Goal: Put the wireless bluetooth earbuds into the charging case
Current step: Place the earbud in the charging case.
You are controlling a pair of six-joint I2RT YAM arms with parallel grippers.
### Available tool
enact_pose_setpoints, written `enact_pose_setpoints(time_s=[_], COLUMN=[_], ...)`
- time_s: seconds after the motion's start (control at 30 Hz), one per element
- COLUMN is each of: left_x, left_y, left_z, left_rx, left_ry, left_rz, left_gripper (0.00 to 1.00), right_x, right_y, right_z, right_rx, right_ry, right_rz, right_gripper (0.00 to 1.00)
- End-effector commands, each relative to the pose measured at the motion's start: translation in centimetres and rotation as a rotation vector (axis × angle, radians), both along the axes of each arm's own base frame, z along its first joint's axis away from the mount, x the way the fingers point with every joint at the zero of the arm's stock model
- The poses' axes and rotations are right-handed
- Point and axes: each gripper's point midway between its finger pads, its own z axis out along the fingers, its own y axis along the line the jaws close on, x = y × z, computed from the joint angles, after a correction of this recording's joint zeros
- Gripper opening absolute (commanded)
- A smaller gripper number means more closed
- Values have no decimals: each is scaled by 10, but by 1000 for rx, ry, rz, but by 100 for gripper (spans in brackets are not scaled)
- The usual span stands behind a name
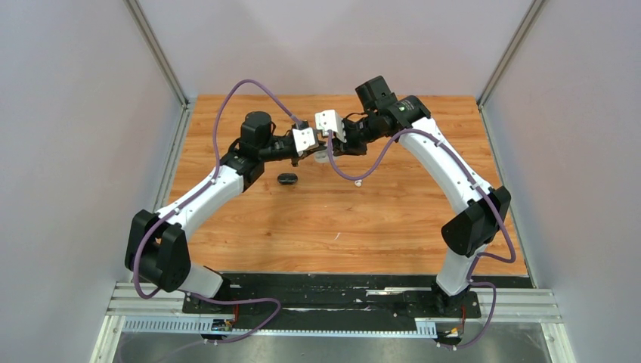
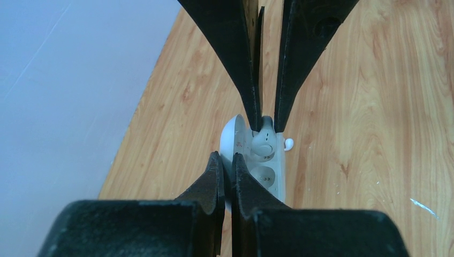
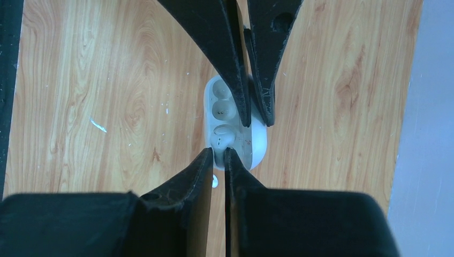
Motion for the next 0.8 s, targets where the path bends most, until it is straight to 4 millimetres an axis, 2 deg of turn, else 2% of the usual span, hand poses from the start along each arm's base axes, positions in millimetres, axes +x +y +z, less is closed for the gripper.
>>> enact_pose_setpoints(time_s=[0.0,0.23,0.47,0.77], left_x=[-23,-23,-24,-25], left_y=[-24,-23,-24,-24], left_z=[78,75,76,72], left_rx=[-116,-108,-113,-106], left_ry=[-256,-243,-247,-239], left_rz=[-93,-89,-95,-99], left_gripper=[0,0,0,0], right_x=[-4,-2,3,17], right_y=[8,10,15,22], right_z=[-41,-28,-26,-13], right_rx=[-128,-95,-75,-31], right_ry=[60,32,27,-9], right_rz=[-29,-43,-53,-108], right_gripper=[14,15,15,15])
